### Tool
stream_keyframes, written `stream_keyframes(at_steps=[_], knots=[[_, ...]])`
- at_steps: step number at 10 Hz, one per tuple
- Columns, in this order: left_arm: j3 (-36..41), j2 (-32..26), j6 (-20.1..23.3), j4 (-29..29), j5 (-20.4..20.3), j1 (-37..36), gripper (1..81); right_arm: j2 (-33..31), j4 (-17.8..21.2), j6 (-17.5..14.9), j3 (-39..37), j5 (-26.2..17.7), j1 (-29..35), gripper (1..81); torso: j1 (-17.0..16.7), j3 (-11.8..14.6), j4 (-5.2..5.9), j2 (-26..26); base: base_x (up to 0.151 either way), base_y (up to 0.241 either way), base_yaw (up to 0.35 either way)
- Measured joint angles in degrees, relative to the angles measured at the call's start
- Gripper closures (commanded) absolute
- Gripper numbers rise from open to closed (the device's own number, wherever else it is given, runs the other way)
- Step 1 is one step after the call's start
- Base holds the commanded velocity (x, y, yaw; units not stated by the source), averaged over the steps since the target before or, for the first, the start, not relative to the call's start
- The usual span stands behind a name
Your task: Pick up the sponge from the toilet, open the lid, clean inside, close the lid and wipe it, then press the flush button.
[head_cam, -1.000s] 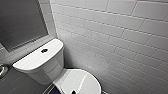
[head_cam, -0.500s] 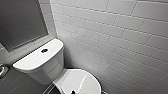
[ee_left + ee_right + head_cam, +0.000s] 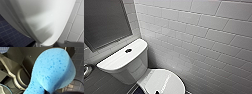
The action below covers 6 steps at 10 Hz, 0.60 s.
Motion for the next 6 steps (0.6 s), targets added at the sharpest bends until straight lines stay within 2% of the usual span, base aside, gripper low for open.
stream_keyframes(at_steps=[6], knots=[[1.44,-0.56,0.21,0.48,-2.45,0.73,1.0,0.00,-0.02,-0.05,0.85,-0.13,0.05,81.1,0.00,0.00,0.00,0.00,0.000,0.000,0.000]])
